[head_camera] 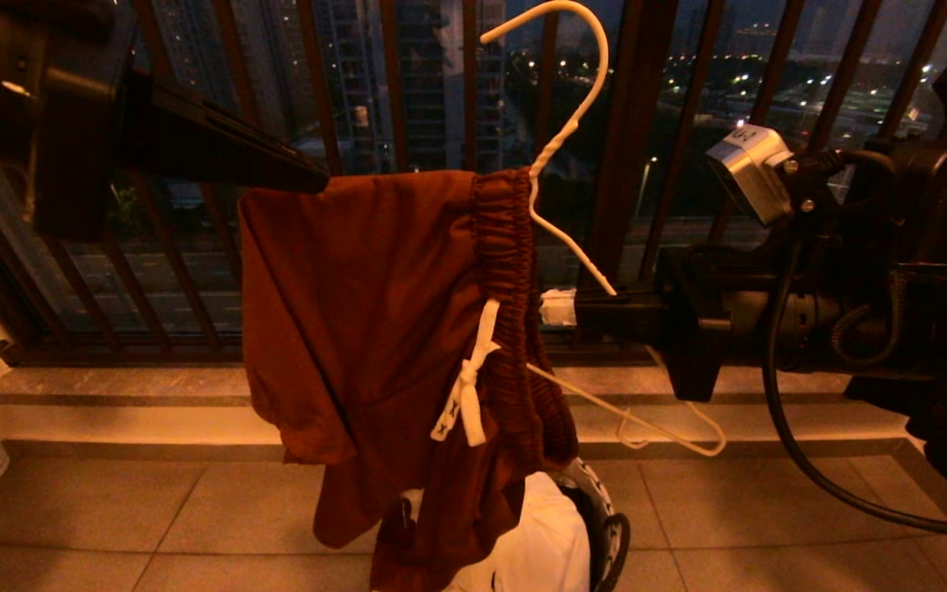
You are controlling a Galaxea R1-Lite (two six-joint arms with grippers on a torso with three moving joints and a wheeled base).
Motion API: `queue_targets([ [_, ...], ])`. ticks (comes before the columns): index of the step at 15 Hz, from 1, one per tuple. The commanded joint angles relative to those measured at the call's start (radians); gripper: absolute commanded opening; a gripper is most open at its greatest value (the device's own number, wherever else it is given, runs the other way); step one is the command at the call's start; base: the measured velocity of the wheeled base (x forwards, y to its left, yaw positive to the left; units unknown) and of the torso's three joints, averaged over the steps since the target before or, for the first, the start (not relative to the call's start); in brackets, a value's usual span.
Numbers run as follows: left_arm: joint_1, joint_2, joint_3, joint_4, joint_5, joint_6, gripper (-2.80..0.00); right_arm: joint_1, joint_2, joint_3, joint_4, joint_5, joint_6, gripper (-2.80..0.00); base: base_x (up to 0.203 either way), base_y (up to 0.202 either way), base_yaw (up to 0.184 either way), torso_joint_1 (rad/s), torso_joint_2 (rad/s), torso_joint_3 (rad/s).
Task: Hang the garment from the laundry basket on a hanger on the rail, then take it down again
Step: Hang the clothes on the clothes rack
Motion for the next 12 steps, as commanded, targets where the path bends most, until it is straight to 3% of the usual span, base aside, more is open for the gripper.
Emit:
queue_targets([
  [1,-0.014,0.013,0.0,0.003,-0.002,0.006,-2.8,0.0,0.001,0.003,-0.003,0.007,0.0,-2.8,0.0,0.0,0.0,0.0,0.0,0.0],
  [3,-0.016,0.024,0.0,-0.002,-0.002,0.027,-2.8,0.0,0.0,0.007,-0.005,0.02,-0.002,-2.8,0.0,0.0,0.0,0.0,0.0,0.0],
  [4,-0.016,0.026,0.0,-0.003,-0.002,0.056,0.0,0.002,0.001,0.007,-0.004,0.023,-0.006,-2.8,0.0,0.0,0.0,0.0,0.0,0.0],
  [9,-0.013,0.034,-0.001,-0.061,-0.006,0.079,0.0,0.002,0.011,-0.019,0.001,0.043,-0.011,-2.8,0.0,0.0,0.0,0.0,0.0,0.0],
  [12,-0.01,0.044,-0.001,-0.078,-0.048,0.086,0.0,0.003,0.005,-0.074,0.055,0.046,-0.016,-2.8,0.0,0.0,0.0,0.0,0.0,0.0],
])
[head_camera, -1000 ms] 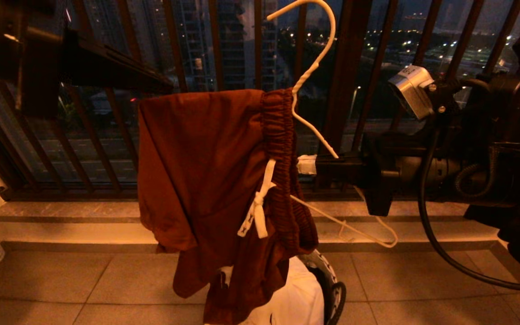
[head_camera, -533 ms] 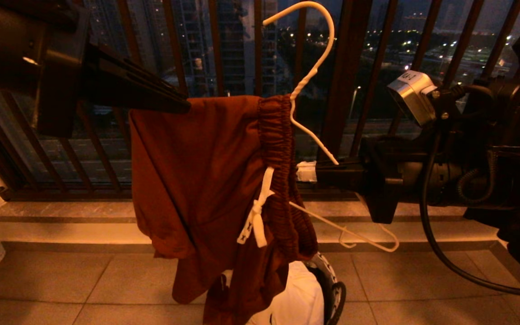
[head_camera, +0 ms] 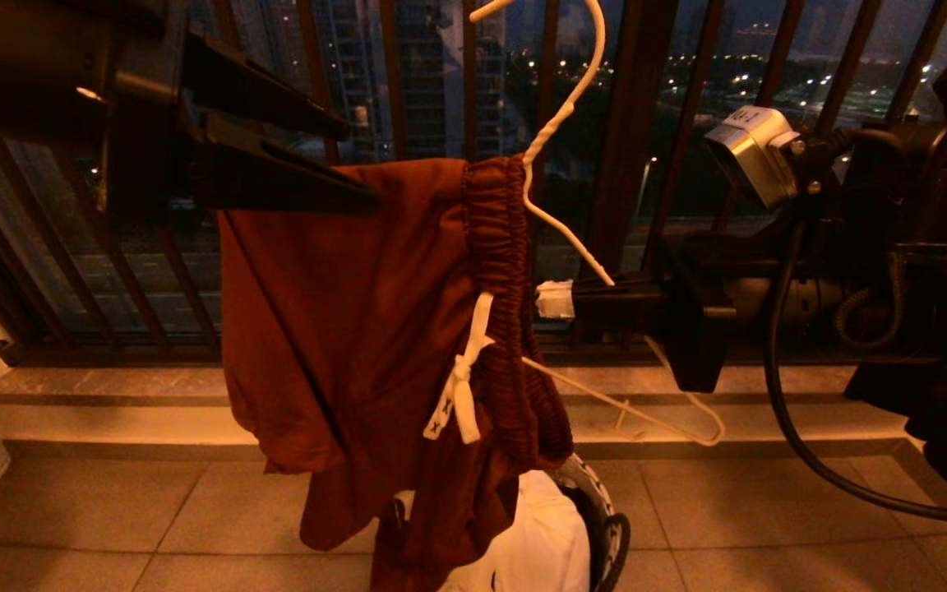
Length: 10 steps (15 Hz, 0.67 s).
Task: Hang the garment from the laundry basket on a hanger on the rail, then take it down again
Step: Hang the clothes on the clothes rack
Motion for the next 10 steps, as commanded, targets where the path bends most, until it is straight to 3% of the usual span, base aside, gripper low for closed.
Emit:
queue_targets([
  [1,0.003,0.016,0.0,-0.011,-0.007,0.014,0.0,0.006,-0.003,-0.024,0.015,0.006,-0.004,-2.8,0.0,0.0,0.0,0.0,0.0,0.0],
  [4,0.017,0.038,0.0,-0.087,-0.01,0.047,0.0,0.026,-0.004,-0.025,0.076,0.006,-0.061,-2.8,0.0,0.0,0.0,0.0,0.0,0.0],
  [10,0.016,0.063,0.008,-0.078,-0.012,0.079,0.0,0.025,-0.012,-0.022,0.091,0.006,-0.086,-2.8,0.0,0.0,0.0,0.0,0.0,0.0],
])
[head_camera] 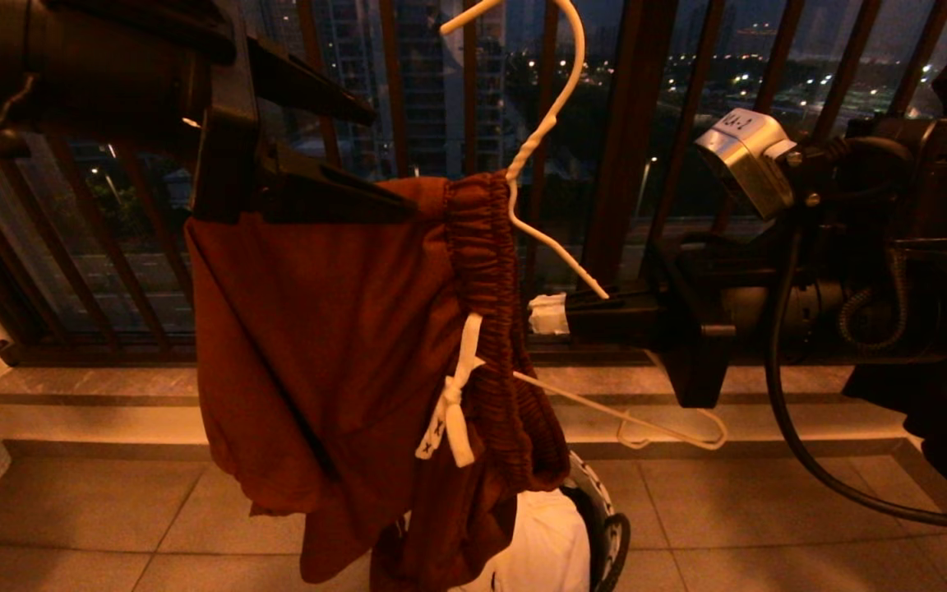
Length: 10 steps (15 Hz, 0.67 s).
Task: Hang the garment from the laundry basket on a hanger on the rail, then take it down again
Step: Hang the clothes on the clothes rack
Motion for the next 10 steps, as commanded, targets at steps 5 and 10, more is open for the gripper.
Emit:
queue_targets([
  [5,-0.007,0.042,0.002,0.003,-0.004,0.003,0.0,0.002,-0.009,0.005,-0.003,0.005,-0.001,-2.8,0.0,0.0,0.0,0.0,0.0,0.0],
  [10,-0.019,0.073,0.002,0.004,-0.008,0.001,0.0,0.0,-0.006,0.002,-0.004,0.005,-0.001,-2.8,0.0,0.0,0.0,0.0,0.0,0.0],
])
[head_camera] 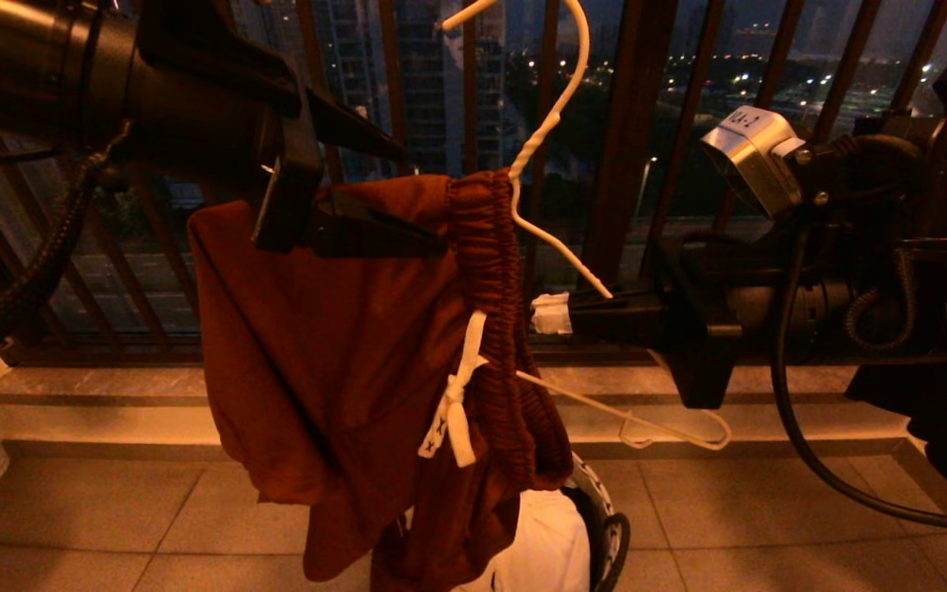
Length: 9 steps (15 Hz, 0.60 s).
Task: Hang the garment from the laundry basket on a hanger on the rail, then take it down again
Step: Hang the clothes on the clothes rack
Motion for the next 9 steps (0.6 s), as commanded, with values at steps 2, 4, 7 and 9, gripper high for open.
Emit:
queue_targets([
  [2,-0.001,0.019,0.0,0.004,-0.001,0.004,0.0,0.0,0.001,-0.002,-0.005,0.005,-0.001,-2.8,0.0,0.0,0.0,0.0,0.0,0.0],
  [4,0.0,0.024,0.002,0.005,-0.002,0.004,0.0,0.0,0.001,-0.002,-0.005,0.005,-0.001,-2.8,0.0,0.0,0.0,0.0,0.0,0.0],
  [7,0.0,0.022,0.003,0.008,-0.002,0.004,0.0,0.0,0.001,-0.002,-0.005,0.005,-0.001,-2.8,0.0,0.0,0.0,0.0,0.0,0.0],
  [9,0.0,0.022,0.003,0.023,-0.002,0.004,0.0,-0.001,0.0,-0.003,-0.005,0.005,-0.001,-2.8,0.0,0.0,0.0,0.0,0.0,0.0],
])
